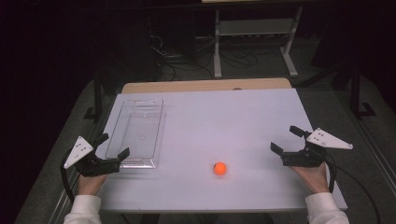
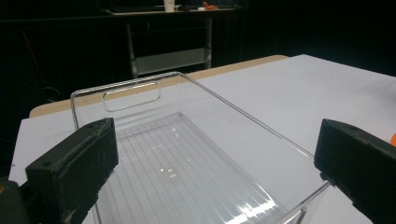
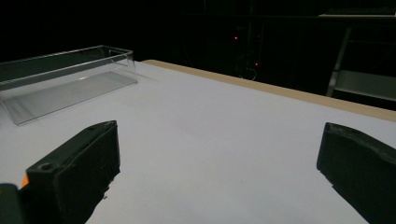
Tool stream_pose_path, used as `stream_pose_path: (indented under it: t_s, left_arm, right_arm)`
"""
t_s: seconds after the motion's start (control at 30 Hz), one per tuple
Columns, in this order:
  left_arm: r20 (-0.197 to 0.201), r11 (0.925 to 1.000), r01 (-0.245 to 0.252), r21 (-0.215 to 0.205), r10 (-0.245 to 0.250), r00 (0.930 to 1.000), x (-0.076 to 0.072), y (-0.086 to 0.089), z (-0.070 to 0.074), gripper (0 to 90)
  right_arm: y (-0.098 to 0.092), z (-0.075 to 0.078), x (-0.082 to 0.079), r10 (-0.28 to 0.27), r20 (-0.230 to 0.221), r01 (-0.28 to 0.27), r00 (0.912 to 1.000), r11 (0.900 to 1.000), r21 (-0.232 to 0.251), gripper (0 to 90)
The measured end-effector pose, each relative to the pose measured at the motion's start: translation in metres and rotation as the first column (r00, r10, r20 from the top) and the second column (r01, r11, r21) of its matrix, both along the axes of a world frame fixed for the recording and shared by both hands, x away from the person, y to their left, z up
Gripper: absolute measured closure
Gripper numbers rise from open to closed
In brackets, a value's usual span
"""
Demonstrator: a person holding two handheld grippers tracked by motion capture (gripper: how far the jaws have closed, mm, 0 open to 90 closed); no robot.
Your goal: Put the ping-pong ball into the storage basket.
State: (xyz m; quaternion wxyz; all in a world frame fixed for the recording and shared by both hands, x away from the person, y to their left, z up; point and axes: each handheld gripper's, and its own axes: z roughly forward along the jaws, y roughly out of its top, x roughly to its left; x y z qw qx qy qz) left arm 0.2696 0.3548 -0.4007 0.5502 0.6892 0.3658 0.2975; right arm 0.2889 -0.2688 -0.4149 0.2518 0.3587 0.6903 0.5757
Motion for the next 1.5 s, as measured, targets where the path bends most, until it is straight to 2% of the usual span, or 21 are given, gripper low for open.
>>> stream_pose_path:
  t_s: [0.17, 0.43, 0.73, 1.2, 1.23, 1.5]
  left_arm:
    - [-0.010, 0.9997, 0.003, 0.024, -0.003, 0.9999, 0.000, -0.001, -0.001, 0.0]
    - [-0.011, 1.0000, -0.005, 0.004, 0.005, 0.9999, -0.001, 0.000, 0.000, 0.0]
    - [-0.021, 0.9997, 0.013, 0.021, -0.013, 0.9997, 0.001, -0.005, 0.003, 0.0]
    - [-0.031, 0.9964, 0.056, 0.064, -0.054, 0.9981, 0.008, -0.009, 0.015, 0.0]
    - [-0.026, 0.9957, 0.063, 0.069, -0.061, 0.9978, 0.010, -0.012, 0.020, 0.0]
    - [-0.021, 0.9919, 0.086, 0.093, -0.085, 0.9962, 0.014, -0.018, 0.031, 0.0]
  right_arm:
    - [0.000, 0.000, -0.001, -0.003, -0.002, 0.003, 1.0000, 1.000, 0.009, 0.0]
    - [-0.003, -0.002, -0.002, -0.011, -0.005, 0.011, 0.9999, 1.000, 0.006, 0.0]
    - [-0.005, -0.002, -0.003, -0.016, -0.007, 0.016, 0.9998, 1.000, 0.013, 0.0]
    - [-0.005, -0.002, -0.003, -0.017, -0.005, 0.017, 0.9998, 1.000, 0.013, 0.0]
    - [-0.005, -0.002, -0.003, -0.018, -0.005, 0.018, 0.9998, 1.000, 0.014, 0.0]
    - [-0.005, -0.002, -0.003, -0.017, -0.006, 0.017, 0.9998, 1.000, 0.015, 0.0]
